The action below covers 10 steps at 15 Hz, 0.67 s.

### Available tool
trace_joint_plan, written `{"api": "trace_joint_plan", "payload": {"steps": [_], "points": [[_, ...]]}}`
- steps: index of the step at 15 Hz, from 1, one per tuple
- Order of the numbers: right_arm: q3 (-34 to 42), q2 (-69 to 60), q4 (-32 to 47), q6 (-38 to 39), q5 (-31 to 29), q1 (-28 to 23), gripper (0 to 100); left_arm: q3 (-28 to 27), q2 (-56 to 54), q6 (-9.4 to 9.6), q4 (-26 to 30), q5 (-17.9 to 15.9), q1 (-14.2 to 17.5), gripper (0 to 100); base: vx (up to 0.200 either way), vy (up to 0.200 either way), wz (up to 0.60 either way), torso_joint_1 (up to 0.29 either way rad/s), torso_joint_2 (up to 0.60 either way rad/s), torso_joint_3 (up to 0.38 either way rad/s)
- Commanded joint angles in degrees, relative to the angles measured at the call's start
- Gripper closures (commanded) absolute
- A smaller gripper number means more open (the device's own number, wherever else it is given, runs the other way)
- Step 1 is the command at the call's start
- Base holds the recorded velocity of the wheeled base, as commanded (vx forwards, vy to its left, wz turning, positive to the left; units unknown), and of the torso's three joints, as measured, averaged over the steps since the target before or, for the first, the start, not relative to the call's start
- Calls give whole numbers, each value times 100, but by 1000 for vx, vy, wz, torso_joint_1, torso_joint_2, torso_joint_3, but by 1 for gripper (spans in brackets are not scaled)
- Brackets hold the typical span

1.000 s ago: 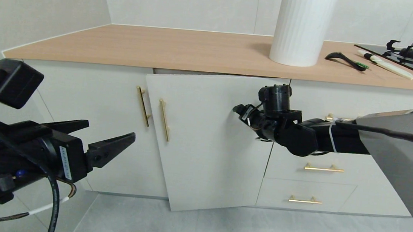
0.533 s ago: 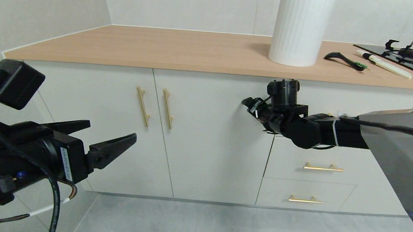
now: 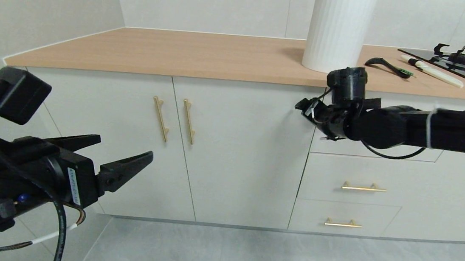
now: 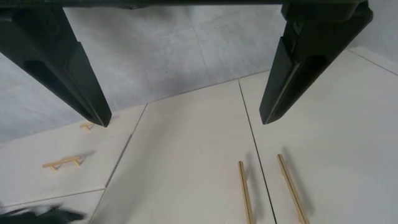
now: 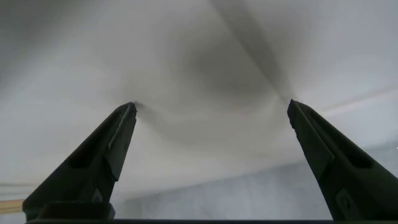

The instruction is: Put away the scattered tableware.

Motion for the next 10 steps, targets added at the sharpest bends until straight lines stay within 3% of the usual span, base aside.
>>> {"api": "trace_joint_plan", "payload": {"steps": [1, 2, 3, 6, 8, 10], "points": [[915, -2146, 681, -444, -115, -55, 0, 72, -118, 159, -7, 6, 1, 0, 0, 0, 0, 0, 0, 0], [1100, -2427, 743, -549, -115, -64, 0, 98, -171, 194, -7, 6, 1, 0, 0, 0, 0, 0, 0, 0], [2111, -3834, 822, -1252, -133, -169, 0, 300, -444, 343, -7, 6, 1, 0, 0, 0, 0, 0, 0, 0], [3992, -6286, 831, -2737, -124, -776, 0, 1144, -1525, 387, 2, 49, 115, 0, 0, 0, 0, 0, 0, 0], [4967, -7833, 1033, -3282, -142, -1197, 0, 1663, -2456, 572, 19, 146, 721, 0, 0, 0, 0, 0, 0, 0], [5582, -9028, 1428, -3326, -142, -1338, 0, 2111, -3388, 660, 204, 164, 1073, 0, 0, 0, 0, 0, 0, 0]]}}
